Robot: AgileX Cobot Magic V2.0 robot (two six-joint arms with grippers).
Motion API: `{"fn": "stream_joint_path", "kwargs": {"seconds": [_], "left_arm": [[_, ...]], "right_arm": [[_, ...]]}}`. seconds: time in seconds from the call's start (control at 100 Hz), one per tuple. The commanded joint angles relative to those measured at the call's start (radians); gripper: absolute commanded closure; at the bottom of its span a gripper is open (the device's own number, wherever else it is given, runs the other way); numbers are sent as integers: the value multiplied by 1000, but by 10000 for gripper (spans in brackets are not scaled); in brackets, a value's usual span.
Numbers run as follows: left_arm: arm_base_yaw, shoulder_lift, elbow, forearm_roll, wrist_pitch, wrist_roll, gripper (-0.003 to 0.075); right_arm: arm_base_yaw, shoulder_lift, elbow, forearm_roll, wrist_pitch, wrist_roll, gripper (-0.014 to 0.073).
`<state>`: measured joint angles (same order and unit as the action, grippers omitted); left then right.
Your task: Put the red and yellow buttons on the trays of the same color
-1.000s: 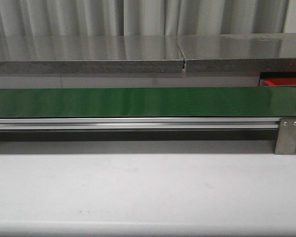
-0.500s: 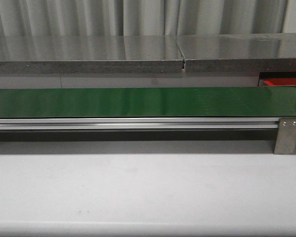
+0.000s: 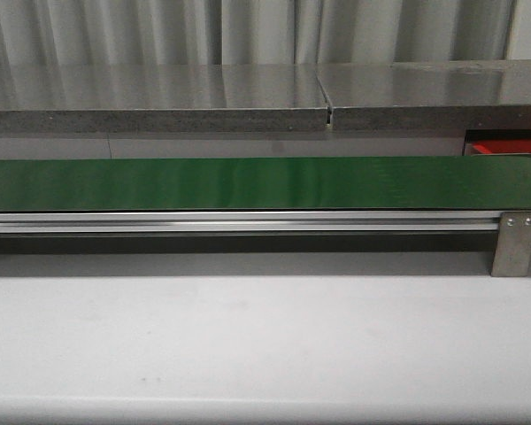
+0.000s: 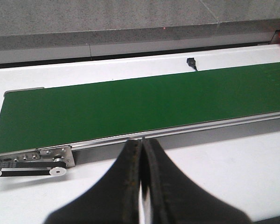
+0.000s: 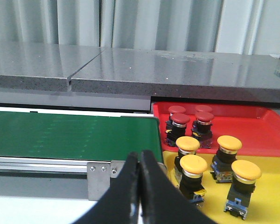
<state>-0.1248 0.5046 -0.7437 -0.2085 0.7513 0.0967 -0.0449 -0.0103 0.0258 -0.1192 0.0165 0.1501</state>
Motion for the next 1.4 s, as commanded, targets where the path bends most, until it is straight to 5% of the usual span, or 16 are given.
{"fn": "stream_joint_path", "kwargs": {"seconds": [0.0, 1.09, 1.39], "left_arm": [[-7, 5, -26, -13, -69, -1, 741], [-7, 5, -15, 25, -76, -7, 741], [12, -46, 176, 116, -474, -118, 741]], "right_arm": [[3, -20, -22, -15, -68, 5, 659], [3, -20, -22, -15, -75, 5, 659], [3, -20, -22, -15, -75, 5, 659]]}}
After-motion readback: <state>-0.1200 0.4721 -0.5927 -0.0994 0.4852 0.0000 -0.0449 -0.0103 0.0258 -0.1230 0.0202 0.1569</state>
